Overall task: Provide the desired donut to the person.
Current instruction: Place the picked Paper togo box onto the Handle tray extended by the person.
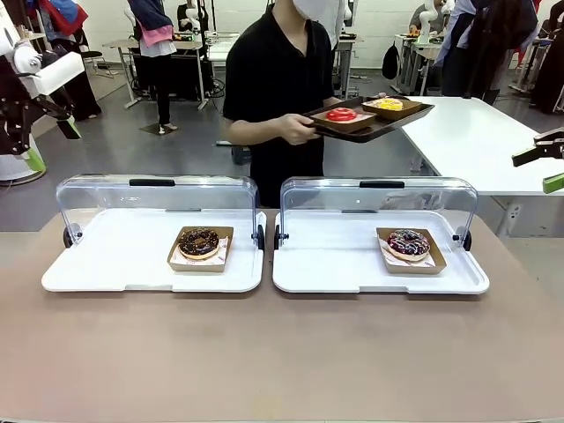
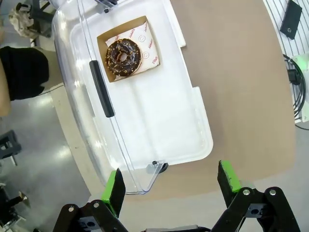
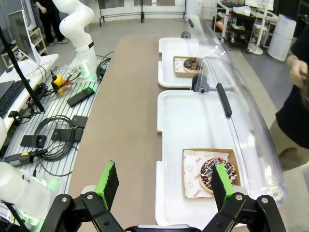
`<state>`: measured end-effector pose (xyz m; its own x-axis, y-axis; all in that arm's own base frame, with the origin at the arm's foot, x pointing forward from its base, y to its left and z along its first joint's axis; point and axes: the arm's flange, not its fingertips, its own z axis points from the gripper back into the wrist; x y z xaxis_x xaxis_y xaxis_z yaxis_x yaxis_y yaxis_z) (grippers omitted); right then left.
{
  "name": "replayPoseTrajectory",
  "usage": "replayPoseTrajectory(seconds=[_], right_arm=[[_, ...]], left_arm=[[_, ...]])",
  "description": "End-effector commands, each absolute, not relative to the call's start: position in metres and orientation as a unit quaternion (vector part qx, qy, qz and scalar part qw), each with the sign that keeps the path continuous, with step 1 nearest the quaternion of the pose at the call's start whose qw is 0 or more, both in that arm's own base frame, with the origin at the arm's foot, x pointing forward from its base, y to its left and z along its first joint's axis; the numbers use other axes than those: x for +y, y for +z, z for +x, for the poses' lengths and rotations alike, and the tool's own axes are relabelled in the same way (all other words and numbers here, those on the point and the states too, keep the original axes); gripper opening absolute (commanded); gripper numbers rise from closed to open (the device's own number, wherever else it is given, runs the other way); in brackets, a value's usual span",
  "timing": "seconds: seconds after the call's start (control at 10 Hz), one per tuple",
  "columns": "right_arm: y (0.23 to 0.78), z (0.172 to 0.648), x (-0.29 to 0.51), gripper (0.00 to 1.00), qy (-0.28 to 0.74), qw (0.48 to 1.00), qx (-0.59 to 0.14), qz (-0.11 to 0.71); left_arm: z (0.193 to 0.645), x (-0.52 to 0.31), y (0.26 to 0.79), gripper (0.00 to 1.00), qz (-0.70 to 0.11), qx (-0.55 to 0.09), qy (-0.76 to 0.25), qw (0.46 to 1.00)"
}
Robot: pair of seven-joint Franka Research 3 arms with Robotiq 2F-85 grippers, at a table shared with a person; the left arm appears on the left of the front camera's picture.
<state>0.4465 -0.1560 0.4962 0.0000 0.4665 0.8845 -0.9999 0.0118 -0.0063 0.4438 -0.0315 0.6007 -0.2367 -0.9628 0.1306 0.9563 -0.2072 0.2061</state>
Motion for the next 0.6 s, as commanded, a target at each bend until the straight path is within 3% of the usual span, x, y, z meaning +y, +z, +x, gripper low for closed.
replayPoseTrajectory(seconds=[0.0, 0.4, 0.5], right_arm=[[0.495, 0.446, -0.156, 1.0, 0.603, 0.606, -0.37, 0.365], [0.495, 0.446, -0.156, 1.0, 0.603, 0.606, -0.37, 0.365], [0.495, 0.446, -0.156, 1.0, 0.603, 0.606, -0.37, 0.365]], left_arm=[[0.441, -0.031, 0.604, 1.0, 0.016, -0.125, -0.777, 0.617], [0.442, -0.032, 0.603, 1.0, 0.015, -0.124, -0.777, 0.617], [0.452, -0.018, 0.614, 1.0, -0.051, -0.211, -0.736, 0.642]])
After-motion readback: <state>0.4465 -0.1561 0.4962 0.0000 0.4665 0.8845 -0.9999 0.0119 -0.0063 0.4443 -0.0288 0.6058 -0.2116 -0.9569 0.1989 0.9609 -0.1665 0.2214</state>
